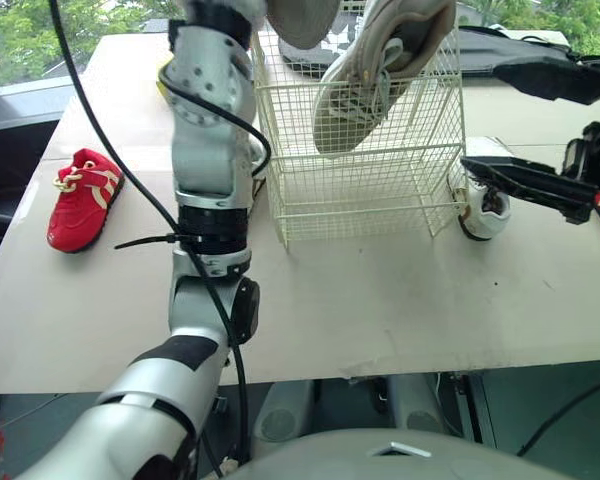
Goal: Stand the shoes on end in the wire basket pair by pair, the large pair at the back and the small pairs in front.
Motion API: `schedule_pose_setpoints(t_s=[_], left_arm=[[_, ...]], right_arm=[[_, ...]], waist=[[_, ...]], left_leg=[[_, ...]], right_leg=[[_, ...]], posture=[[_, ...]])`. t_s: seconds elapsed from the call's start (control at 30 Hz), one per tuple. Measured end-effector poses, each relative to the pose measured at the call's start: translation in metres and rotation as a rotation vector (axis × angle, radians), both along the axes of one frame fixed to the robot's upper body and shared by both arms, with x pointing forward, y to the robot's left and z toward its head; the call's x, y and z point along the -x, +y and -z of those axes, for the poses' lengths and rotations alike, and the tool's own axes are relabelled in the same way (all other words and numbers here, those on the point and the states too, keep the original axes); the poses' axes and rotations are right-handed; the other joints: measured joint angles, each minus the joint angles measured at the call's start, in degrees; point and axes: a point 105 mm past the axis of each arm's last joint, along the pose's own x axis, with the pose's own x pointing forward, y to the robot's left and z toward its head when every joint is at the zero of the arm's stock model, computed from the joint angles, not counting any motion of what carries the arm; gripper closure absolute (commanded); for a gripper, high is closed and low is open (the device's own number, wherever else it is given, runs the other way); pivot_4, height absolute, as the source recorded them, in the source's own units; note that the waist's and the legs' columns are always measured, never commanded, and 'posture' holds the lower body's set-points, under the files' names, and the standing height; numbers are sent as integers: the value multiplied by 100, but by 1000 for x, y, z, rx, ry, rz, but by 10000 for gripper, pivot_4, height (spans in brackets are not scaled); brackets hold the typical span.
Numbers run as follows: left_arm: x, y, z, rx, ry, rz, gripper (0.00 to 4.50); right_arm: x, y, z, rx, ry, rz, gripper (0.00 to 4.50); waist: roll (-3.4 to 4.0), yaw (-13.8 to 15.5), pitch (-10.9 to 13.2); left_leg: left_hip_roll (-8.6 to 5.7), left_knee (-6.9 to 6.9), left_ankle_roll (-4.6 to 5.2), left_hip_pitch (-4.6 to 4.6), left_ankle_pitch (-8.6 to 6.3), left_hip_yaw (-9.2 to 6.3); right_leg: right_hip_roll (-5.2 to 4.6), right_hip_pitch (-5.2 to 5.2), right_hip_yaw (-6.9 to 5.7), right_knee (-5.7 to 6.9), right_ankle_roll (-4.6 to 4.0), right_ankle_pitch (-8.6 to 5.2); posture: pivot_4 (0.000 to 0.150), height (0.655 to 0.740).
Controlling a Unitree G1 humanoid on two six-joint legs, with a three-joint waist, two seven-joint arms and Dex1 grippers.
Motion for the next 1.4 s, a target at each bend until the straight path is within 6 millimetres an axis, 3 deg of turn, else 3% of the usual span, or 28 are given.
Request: schedule_pose_setpoints(t_s=[0.1, 0.3, 0.57, 0.7, 0.83, 1.07, 1.17, 1.3, 1.4], left_arm=[[-1, -7, 28, -94, -56, -89, 38528], [-2, -1, 45, -86, -171, -257, 38528], [-17, 2, 49, -69, -118, -281, 38528], [-32, 0, 42, -126, -109, -346, 38528], [-42, 9, 49, -175, -89, -396, 38528], [-42, 2, 56, -183, -86, -348, 38528], [-41, -2, 75, -145, -9, -261, 38528], [-37, -4, 106, -43, 174, -140, 38528], [-30, -1, 109, -45, 230, -108, 38528]], right_arm=[[2, -4, -4, -7, 2, 38, 0], [-4, -16, -9, -43, 22, 131, 0], [-8, -29, -14, -49, 30, 196, 0], [-5, -27, -13, -49, 37, 185, 0], [-1, -28, -17, -60, 13, 192, 0], [3, -27, -16, -68, 16, 193, 0], [5, -27, -17, -70, 15, 191, 0], [5, -27, -12, -70, 36, 193, 0], [6, -25, -10, -62, 41, 191, 0]], waist=[[1, 6, -1], [7, 46, -10], [28, 47, -33], [27, 46, -32], [29, -5, -33], [35, 17, -37], [81, 56, -69], [88, 77, -72], [87, 63, -72]], left_leg=[[0, 0, 1, 2, 0, 5], [0, 3, 4, 28, 0, 30], [-1, 5, 9, 51, -2, 34], [-3, 9, 10, 51, -2, 33], [-2, 6, 10, 50, -2, 32], [0, 5, 10, 50, -2, 26], [-1, 4, 13, 68, -3, 22], [1, -5, 43, 134, -21, 26], [1, -4, 42, 134, -20, 26]], right_leg=[[0, 1, 4, 4, 0, 0], [0, 30, 6, 10, 5, 3], [1, 57, 0, 8, 9, 5], [2, 59, -1, 11, 12, 8], [6, 54, 2, 9, 12, 7], [0, 55, 3, 8, 13, 8], [-4, 73, 4, 6, 13, 7], [3, 140, -2, -7, 14, 5], [7, 143, -6, -13, 15, 5]], posture=[[1500, 7400], [1500, 7400], [1500, 7400], [1500, 7400], [1500, 7400], [1500, 7400], [1500, 7400], [1500, 7400], [1500, 7400]])
